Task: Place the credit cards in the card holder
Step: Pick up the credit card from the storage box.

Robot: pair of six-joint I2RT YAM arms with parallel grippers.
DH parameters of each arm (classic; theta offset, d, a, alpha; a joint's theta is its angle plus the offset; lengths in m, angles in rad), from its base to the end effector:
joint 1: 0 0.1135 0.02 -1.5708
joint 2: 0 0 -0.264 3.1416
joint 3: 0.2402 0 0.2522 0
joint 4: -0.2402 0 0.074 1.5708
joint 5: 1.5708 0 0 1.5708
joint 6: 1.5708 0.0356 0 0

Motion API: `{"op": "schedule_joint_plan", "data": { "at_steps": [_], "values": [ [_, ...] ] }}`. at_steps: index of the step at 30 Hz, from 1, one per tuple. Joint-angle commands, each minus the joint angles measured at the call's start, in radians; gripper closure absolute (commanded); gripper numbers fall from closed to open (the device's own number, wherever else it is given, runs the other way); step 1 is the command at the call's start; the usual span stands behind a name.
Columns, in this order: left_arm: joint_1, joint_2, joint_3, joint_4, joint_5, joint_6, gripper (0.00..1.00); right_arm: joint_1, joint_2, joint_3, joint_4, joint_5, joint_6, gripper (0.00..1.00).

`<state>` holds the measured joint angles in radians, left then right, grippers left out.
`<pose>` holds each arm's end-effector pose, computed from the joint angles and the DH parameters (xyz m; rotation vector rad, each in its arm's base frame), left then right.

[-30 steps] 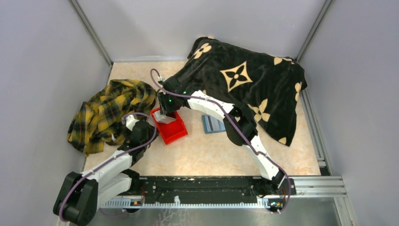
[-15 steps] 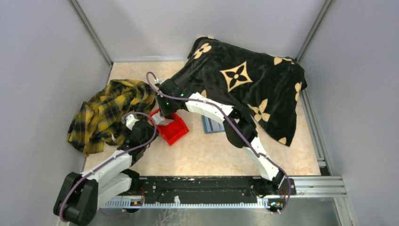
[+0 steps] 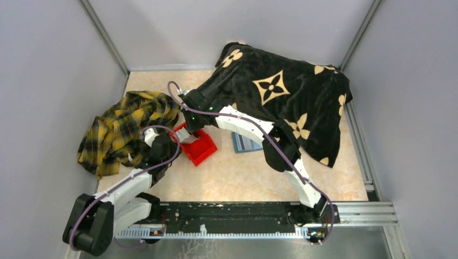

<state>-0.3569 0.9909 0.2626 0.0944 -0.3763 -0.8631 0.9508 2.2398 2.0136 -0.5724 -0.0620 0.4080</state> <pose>0.1773 -0.0522 0.1526 -0.7418 2.0375 -0.2888 0.2959 0.4183 0.2457 -0.6975 2.3897 0.6958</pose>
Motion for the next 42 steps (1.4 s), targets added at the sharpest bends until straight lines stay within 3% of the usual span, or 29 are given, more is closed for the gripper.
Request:
{"op": "schedule_joint_plan", "data": {
  "at_steps": [1,4,12,21,26,33,37,42],
  "values": [
    [0.017,0.051,0.073,0.05,0.023,0.026,0.55,0.025,-0.094,0.007,0.007,0.04,-0.03,0.94],
    [0.027,0.095,0.107,0.051,0.029,0.041,0.55,0.026,-0.108,0.005,0.002,0.075,-0.051,1.0],
    [0.057,0.151,0.178,0.02,0.036,0.089,0.54,0.014,-0.168,-0.017,0.005,0.152,-0.101,1.0],
    [0.061,-0.049,0.246,-0.215,-0.004,0.115,0.49,-0.001,-0.325,-0.161,0.057,0.2,-0.133,1.0],
    [0.059,-0.166,0.275,-0.257,0.142,0.181,0.43,-0.006,-0.485,-0.315,0.095,0.189,-0.136,1.0],
    [0.058,-0.233,0.35,-0.391,0.412,0.024,0.41,0.001,-0.797,-0.682,0.252,0.161,-0.186,1.0],
    [0.057,-0.229,0.385,-0.429,0.601,-0.119,0.4,0.053,-0.957,-0.858,0.328,0.242,-0.229,1.0],
    [0.04,-0.225,0.423,-0.429,0.735,-0.263,0.4,0.168,-1.092,-0.965,0.399,0.437,-0.314,1.0]
  ]
}}
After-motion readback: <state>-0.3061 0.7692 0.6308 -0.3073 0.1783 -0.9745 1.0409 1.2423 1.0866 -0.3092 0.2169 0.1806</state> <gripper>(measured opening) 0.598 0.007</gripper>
